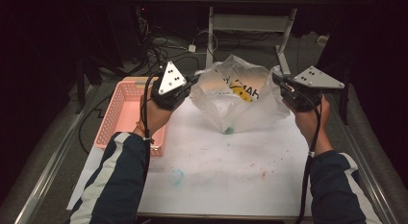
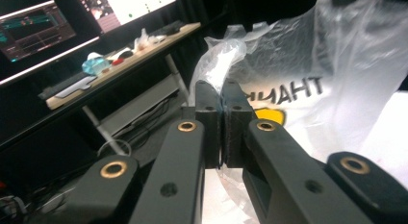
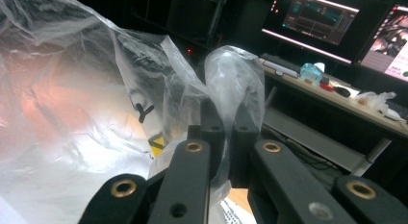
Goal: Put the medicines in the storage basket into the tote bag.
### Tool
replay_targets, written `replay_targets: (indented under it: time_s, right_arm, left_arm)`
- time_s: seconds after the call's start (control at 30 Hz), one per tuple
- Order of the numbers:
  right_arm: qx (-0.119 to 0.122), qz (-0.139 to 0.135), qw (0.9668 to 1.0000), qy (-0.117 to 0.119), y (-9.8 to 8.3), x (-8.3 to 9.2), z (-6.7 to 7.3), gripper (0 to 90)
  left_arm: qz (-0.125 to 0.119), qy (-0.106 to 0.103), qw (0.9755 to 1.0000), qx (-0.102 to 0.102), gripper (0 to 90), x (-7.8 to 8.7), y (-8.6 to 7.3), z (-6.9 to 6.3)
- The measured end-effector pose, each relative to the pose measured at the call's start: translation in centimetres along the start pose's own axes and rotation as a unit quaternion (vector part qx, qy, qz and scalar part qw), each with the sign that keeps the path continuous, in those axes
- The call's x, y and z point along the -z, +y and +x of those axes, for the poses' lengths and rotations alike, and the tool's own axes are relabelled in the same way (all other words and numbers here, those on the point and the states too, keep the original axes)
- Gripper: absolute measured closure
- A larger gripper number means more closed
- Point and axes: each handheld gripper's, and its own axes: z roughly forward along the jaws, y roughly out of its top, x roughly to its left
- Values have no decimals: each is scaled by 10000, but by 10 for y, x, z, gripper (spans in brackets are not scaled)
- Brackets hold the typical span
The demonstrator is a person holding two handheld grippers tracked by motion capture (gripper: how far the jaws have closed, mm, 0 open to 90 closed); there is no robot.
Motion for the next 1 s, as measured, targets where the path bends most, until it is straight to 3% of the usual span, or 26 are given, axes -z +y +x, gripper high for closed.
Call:
replay_targets:
  time_s: [0.3,0.57,0.67,0.83,1.0]
  right_arm:
    - [-51,-239,9997,29,18,2,2,894]
    - [-242,-338,9990,-169,35,-4,-13,895]
    - [-313,-265,9986,-325,39,-11,-26,895]
    - [-515,-228,9970,-534,47,-13,-47,898]
    - [-524,-450,9965,-481,58,1,-42,900]
  left_arm:
    - [-174,99,9998,-16,858,10,18,1]
    - [-272,218,9993,141,858,12,32,15]
    - [-267,286,9992,117,857,7,37,20]
    - [-307,244,9989,257,858,6,45,28]
    - [-444,252,9985,172,858,20,55,25]
